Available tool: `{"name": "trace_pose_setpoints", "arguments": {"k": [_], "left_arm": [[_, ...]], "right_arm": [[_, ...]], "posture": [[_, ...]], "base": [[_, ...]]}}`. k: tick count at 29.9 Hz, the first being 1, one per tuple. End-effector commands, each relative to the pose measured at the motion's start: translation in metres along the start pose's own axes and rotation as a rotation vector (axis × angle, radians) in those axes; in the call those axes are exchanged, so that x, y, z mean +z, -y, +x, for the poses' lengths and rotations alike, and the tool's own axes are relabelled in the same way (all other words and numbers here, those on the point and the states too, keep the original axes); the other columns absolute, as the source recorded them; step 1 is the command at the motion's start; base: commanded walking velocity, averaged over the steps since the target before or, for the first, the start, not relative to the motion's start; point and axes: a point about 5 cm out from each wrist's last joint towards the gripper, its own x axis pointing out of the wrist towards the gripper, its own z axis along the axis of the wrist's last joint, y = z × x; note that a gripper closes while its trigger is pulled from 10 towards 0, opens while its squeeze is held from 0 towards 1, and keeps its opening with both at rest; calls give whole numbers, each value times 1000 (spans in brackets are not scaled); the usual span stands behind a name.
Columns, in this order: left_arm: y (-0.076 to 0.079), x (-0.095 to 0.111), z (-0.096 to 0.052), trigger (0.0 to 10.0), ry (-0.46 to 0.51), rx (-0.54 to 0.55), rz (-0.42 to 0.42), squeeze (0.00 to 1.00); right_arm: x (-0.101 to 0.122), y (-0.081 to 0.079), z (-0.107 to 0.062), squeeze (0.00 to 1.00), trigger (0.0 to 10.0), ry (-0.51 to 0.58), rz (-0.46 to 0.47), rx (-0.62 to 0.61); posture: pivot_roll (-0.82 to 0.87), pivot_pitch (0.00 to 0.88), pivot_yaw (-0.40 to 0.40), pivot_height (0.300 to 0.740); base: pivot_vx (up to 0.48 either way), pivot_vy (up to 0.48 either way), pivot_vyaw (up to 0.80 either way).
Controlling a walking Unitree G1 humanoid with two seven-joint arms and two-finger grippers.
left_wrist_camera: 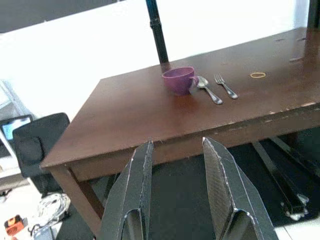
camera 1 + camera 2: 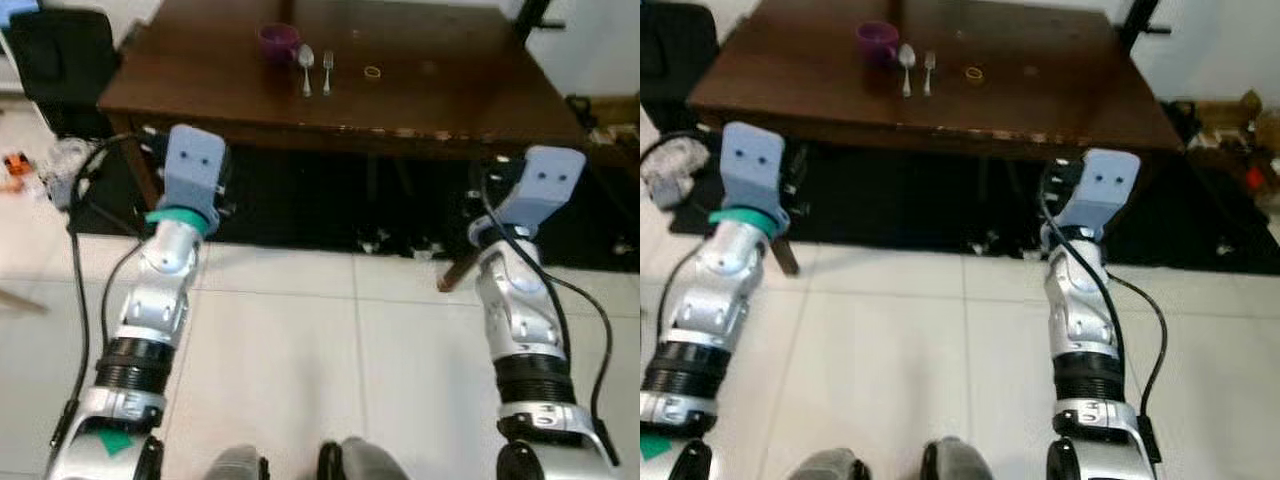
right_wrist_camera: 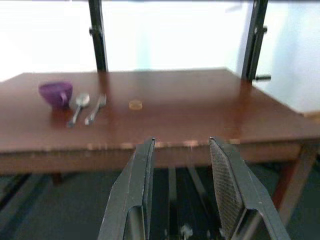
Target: Setting the table
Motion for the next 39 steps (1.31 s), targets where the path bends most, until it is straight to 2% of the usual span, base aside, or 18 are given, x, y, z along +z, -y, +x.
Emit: {"name": "trace_pose_setpoints", "arguments": {"k": [1,18,29,39], "left_arm": [[3,-5,-1,10000,-17,-6,1,0],[9,-5,1,10000,-7,-24,-10,0],[16,1,6,10000,25,-78,29,0],[20,4,9,10000,35,-104,21,0]], "right_arm": [[-3,0,-1,0,10000,-7,9,0],[-4,-1,-1,0,10000,-7,6,6],[-12,3,-8,0,10000,-36,25,-13],[-18,5,-16,0,10000,-56,3,-24]], "posture": [[49,0,-9,740],[38,0,-8,740],[28,0,5,740],[19,0,30,740]], "base": [[382,0,0],[383,0,0],[406,0,0],[440,0,0]]}}
